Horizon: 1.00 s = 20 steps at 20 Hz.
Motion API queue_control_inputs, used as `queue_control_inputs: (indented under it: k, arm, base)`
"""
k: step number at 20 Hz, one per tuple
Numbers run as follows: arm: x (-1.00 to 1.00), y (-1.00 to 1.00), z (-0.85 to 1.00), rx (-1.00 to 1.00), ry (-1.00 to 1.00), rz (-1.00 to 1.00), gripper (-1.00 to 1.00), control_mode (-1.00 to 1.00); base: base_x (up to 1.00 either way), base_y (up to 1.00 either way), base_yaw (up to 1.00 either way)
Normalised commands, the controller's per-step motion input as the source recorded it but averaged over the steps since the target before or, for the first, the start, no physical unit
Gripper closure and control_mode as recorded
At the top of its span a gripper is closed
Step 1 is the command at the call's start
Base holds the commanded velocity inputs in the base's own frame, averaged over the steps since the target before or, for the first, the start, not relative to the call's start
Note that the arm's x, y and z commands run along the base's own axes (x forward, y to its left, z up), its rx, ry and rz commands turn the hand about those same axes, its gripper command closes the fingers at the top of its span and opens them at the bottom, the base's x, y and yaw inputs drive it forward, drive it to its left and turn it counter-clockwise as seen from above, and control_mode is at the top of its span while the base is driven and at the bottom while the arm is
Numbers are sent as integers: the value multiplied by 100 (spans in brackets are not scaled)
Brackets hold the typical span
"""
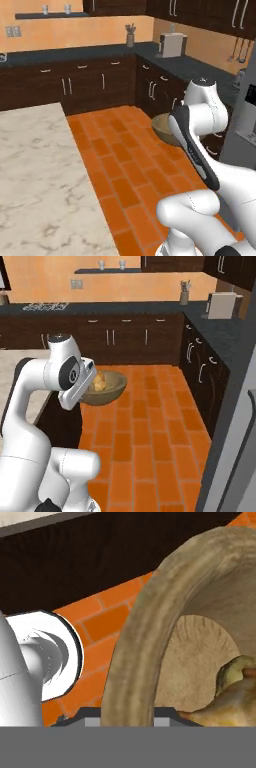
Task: Pick the chicken drumstick and potato from their plates and place them in the bowl. Then put the bowl in the fridge.
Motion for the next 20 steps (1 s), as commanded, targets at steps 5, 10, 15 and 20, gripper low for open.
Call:
queue_control_inputs:
  k: [5, 10, 15, 20]
  arm:
    - [0, 0, 0, 0, 0, 0, 100, 100]
    - [0, 0, 0, 0, 0, 0, 100, 100]
    - [0, 0, 0, 0, 0, 0, 100, 100]
    - [0, 0, 0, 0, 0, 0, 100, 100]
  base:
    - [7, -1, -84]
    - [40, 16, -74]
    - [79, 32, -7]
    - [98, 3, 0]
